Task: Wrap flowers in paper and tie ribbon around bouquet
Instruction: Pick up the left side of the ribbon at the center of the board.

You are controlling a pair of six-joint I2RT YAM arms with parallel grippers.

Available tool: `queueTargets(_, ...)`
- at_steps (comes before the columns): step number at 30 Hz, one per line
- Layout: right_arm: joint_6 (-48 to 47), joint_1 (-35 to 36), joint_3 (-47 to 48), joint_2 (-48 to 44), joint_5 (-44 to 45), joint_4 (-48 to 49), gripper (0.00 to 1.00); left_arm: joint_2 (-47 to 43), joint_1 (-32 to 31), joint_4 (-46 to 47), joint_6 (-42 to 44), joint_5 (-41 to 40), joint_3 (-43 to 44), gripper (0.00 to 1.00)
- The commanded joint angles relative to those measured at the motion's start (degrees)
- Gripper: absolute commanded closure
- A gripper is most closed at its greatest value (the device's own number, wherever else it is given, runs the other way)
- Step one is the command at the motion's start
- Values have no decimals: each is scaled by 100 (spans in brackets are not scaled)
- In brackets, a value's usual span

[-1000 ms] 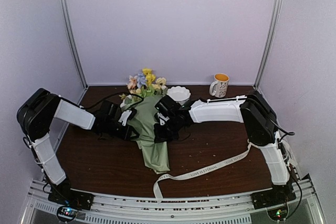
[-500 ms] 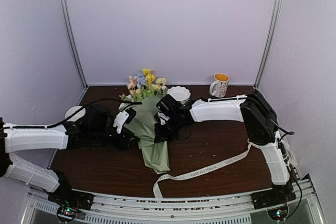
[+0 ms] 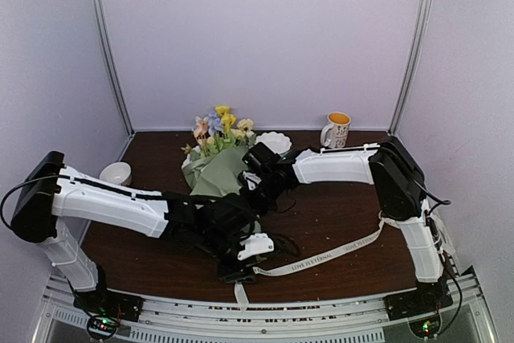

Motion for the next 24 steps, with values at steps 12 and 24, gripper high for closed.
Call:
queueTargets(12,-317,-12,-116,-438,-109,-292,100,973,-71,-801,708,-461,671,60)
queueTargets(24,-292,-195,-145,-836,-324,-380,100,308,76,-295,-264,-1092,-279,100)
